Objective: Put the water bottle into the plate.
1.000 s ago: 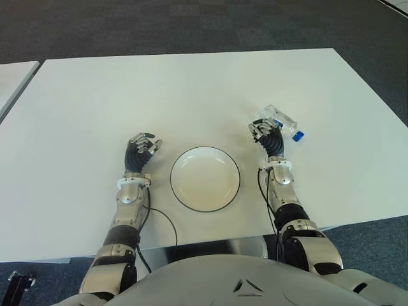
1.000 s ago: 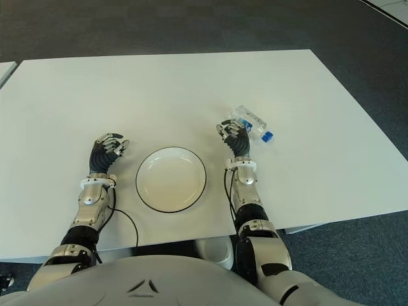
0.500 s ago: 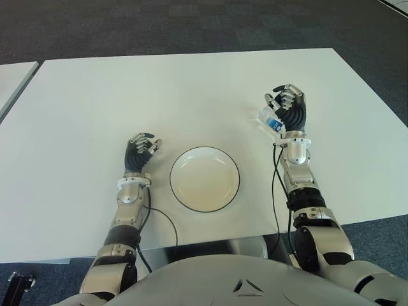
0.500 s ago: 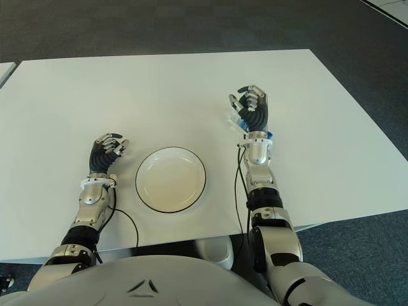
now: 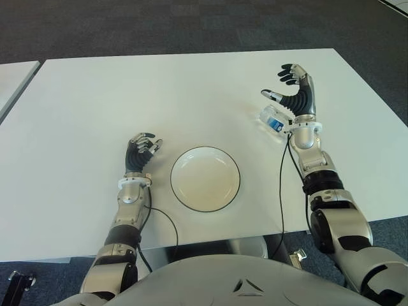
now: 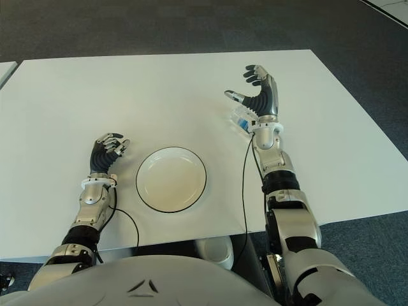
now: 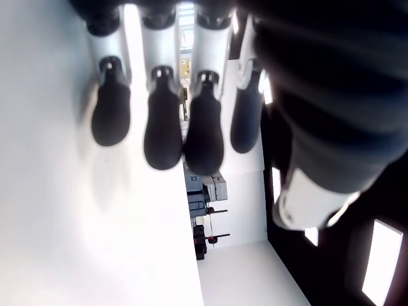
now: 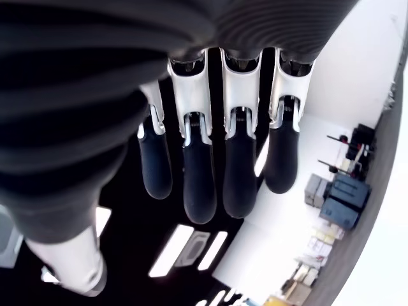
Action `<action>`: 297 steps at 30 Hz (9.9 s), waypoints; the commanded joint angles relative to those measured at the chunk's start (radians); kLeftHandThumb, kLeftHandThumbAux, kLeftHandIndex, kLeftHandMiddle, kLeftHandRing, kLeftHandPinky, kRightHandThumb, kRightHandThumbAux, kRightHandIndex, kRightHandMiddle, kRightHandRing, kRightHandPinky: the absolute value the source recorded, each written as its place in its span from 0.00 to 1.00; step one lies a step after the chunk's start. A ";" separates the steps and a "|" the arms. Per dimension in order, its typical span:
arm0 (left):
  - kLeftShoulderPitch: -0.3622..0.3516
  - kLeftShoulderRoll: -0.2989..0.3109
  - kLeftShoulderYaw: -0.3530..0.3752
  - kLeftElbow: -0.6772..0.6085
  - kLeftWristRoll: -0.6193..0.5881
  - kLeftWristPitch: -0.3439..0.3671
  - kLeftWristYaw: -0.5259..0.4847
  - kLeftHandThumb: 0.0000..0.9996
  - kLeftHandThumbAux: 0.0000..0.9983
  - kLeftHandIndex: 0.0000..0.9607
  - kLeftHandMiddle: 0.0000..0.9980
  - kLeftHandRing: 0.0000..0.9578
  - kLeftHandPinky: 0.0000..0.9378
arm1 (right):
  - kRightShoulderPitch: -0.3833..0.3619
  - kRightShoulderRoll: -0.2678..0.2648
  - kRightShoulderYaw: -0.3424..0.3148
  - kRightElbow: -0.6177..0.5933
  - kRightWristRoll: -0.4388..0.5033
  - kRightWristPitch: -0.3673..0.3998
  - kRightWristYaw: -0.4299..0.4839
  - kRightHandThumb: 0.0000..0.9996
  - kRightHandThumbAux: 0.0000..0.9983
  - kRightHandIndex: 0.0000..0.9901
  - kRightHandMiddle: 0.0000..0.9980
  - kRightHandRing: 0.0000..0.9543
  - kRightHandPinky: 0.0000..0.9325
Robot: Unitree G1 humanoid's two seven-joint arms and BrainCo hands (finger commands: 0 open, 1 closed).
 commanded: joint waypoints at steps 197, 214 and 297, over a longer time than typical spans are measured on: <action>0.031 -0.017 0.014 -0.010 -0.036 0.020 0.001 0.71 0.72 0.45 0.70 0.72 0.71 | 0.056 0.262 -0.010 0.101 0.268 -0.508 0.140 0.84 0.68 0.43 0.56 0.92 0.92; 0.032 -0.010 0.010 -0.006 -0.037 0.007 -0.004 0.71 0.72 0.45 0.71 0.72 0.72 | 0.163 0.224 0.138 -0.088 0.139 -0.603 0.250 0.84 0.68 0.42 0.55 0.90 0.90; 0.024 -0.008 0.012 0.002 -0.036 0.003 0.004 0.71 0.72 0.45 0.71 0.73 0.72 | 0.236 -0.094 0.492 -0.544 -0.106 -0.042 0.898 0.00 0.52 0.00 0.00 0.00 0.00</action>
